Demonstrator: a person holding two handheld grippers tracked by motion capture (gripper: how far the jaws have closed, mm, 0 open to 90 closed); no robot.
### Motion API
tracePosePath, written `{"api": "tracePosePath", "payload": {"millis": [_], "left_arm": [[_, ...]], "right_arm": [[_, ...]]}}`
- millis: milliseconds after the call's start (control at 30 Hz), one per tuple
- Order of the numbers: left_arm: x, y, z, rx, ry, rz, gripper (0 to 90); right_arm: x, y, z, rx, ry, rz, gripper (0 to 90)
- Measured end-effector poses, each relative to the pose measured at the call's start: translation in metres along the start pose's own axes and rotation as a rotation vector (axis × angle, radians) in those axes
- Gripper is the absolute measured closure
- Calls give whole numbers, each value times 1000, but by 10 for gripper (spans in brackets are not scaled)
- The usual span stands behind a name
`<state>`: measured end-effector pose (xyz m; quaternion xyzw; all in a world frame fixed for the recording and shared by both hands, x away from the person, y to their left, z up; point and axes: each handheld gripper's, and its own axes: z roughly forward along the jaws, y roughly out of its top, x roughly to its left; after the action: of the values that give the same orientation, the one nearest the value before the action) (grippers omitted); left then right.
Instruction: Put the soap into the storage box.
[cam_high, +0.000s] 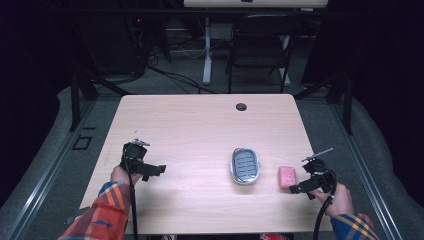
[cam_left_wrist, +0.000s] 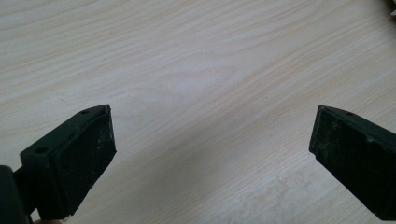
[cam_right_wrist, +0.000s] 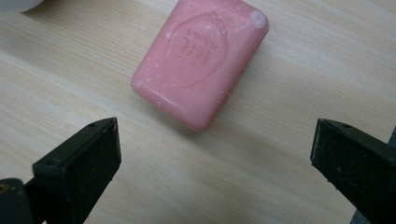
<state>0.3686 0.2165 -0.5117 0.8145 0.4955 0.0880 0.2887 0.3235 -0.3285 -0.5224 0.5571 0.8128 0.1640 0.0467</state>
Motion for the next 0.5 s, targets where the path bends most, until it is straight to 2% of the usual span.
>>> {"api": "tracePosePath", "payload": {"millis": [100,167,267,367,400,500], "left_arm": [[0,0,0,0,-2,-5,3],[0,0,0,-3,-2,-5,3],[0,0,0,-1,-1,-4,2],[0,0,0,1,1,0,3],[0,0,-1,0,2,-1,2],[0,0,0,1,4,-6,2]], "right_arm": [[1,2,0,0,-5,-9,15],[2,2,0,-3,7,-4,16],[4,2,1,-21,1,8,12],[5,4,0,-5,15,-8,0],[5,5,0,-9,6,-10,0],[6,6,0,-21,26,-10,0]]}}
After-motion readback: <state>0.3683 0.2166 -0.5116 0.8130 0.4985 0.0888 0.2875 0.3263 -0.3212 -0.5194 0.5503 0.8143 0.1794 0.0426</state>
